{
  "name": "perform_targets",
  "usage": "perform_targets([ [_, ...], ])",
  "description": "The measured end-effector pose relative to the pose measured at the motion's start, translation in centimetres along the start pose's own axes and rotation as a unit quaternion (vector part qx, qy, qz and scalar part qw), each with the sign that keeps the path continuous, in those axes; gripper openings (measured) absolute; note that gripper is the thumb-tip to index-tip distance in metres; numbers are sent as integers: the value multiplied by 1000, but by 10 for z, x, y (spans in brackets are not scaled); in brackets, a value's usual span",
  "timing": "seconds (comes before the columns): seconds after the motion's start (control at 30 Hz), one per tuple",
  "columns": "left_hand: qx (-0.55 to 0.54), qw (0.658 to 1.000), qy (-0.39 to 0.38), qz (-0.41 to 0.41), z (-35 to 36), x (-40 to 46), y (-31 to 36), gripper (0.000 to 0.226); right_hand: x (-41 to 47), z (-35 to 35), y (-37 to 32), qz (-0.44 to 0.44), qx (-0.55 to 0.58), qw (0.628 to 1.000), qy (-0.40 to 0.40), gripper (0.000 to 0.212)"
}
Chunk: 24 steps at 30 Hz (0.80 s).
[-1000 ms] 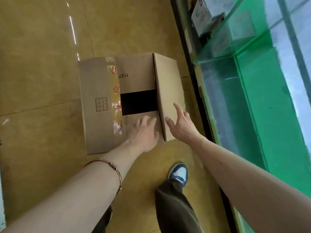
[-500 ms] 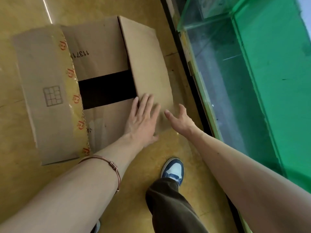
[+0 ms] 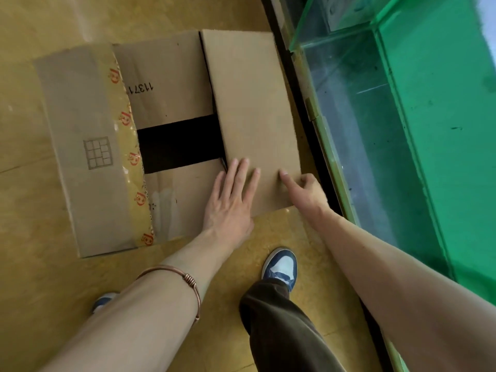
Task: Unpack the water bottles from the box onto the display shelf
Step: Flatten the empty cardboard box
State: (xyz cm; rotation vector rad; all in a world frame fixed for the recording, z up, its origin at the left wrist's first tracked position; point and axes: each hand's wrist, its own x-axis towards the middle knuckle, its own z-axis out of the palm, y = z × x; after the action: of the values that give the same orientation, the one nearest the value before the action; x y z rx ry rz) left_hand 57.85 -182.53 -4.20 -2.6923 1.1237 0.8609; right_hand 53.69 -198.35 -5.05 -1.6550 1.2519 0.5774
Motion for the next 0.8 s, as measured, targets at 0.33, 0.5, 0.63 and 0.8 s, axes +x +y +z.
perform_targets([
  [0.33, -123, 988, -58, -71, -69, -67, -54, 82, -109, -4, -83, -185, -219, 958, -9, 20],
  [0.5, -165, 975, -14, -148, -85, -73, -123, 73, -122, 60, -132, -213, -321, 920, -65, 64],
  [0.63, -172, 961, 2, -216, -70, -76, -170, 76, -115, 121, -149, -251, -383, 886, -74, 86],
  [0.8, -209, 927, 3, -311, -39, -65, -194, 93, -96, 174, -152, -207, -450, 869, -8, 95],
])
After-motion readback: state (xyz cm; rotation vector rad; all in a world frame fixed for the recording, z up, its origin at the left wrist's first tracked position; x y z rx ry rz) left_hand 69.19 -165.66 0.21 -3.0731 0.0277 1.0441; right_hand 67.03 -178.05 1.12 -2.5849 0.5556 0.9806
